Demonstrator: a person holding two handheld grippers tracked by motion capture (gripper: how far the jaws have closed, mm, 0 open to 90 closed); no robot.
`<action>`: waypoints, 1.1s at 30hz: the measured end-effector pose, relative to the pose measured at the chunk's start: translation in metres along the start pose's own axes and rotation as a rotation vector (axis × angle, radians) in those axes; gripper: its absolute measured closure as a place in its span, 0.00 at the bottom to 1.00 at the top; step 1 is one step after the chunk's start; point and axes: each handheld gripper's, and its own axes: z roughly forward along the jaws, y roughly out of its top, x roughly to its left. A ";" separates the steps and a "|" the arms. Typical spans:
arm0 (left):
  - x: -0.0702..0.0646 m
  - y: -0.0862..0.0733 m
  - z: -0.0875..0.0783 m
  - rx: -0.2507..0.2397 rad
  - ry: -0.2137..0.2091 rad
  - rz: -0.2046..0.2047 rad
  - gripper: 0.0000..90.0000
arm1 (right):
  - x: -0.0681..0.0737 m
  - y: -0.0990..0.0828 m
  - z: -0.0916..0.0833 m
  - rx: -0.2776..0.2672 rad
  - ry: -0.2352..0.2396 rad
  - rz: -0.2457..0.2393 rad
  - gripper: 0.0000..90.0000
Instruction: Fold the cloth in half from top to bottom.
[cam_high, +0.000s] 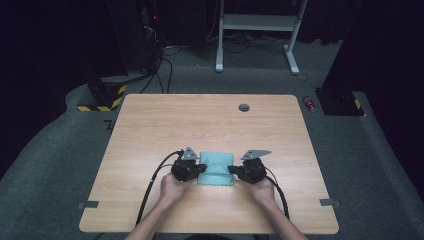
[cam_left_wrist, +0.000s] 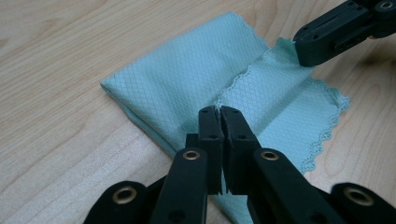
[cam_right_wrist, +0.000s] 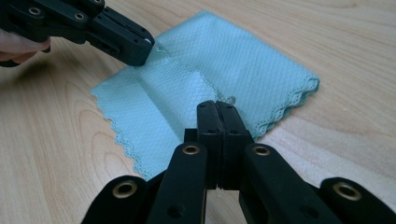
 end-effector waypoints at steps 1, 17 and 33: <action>0.000 0.000 0.000 0.001 0.000 -0.003 0.96 | 0.000 -0.001 0.001 0.007 0.000 0.001 1.00; 0.000 -0.002 -0.012 -0.034 0.030 -0.007 0.83 | -0.003 -0.002 0.000 0.024 -0.006 0.034 0.91; -0.004 -0.003 -0.013 -0.022 -0.001 0.013 0.99 | 0.003 -0.002 -0.006 -0.004 0.008 0.006 1.00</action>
